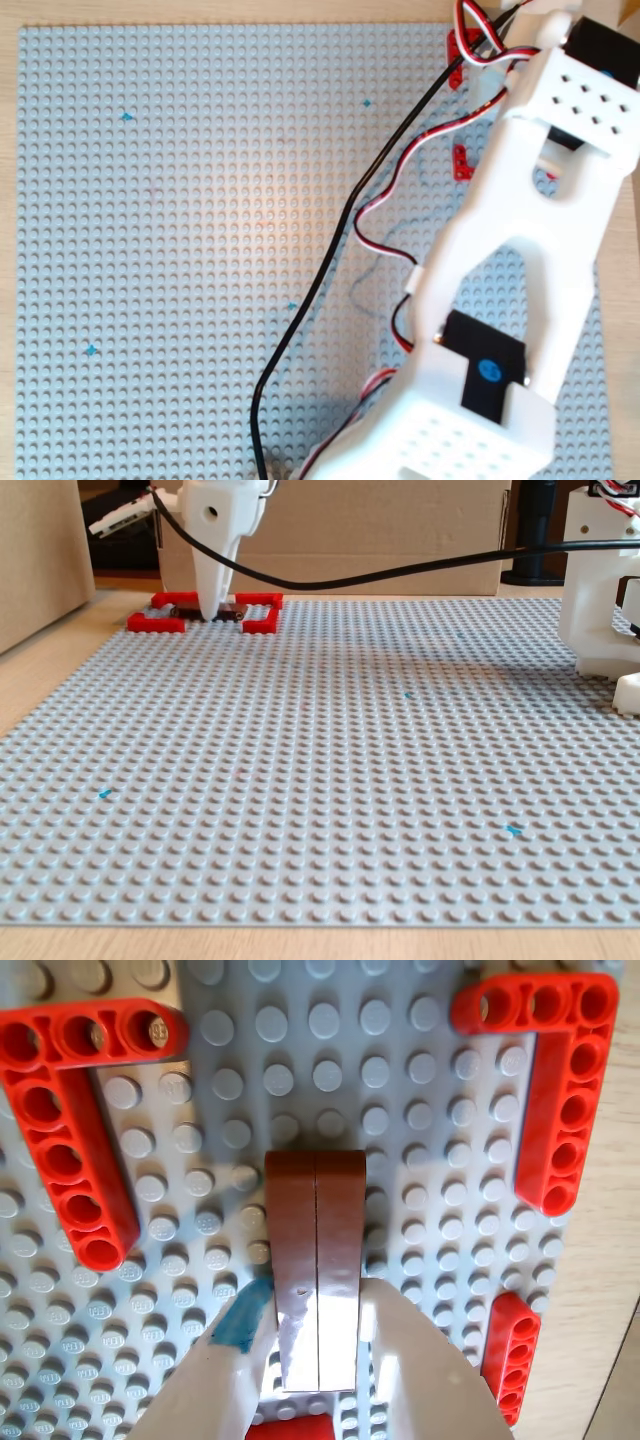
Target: Grab and store lego
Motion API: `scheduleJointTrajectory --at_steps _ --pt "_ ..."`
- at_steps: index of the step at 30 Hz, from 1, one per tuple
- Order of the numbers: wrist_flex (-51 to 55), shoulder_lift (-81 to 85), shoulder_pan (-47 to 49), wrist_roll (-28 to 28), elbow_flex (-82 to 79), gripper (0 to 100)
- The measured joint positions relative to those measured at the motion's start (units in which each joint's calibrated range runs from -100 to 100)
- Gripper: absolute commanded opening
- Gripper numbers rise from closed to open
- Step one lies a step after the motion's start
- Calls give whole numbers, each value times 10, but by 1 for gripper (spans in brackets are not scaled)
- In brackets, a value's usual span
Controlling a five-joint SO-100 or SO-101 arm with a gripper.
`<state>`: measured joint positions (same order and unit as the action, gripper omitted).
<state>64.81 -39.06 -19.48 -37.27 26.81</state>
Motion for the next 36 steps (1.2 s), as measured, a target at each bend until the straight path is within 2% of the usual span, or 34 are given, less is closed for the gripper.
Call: scheduleJointTrajectory --at_steps 3,6,15,23,29,33,36 --pt "-1 0 -3 4 0 15" --pt "14 -1 -3 11 8 19" --pt "131 -2 -3 7 117 17" --pt "326 -5 -3 -27 327 17" --pt "345 2 33 -60 380 8" --pt "346 56 74 -88 344 1" --pt "346 117 108 -108 286 2"
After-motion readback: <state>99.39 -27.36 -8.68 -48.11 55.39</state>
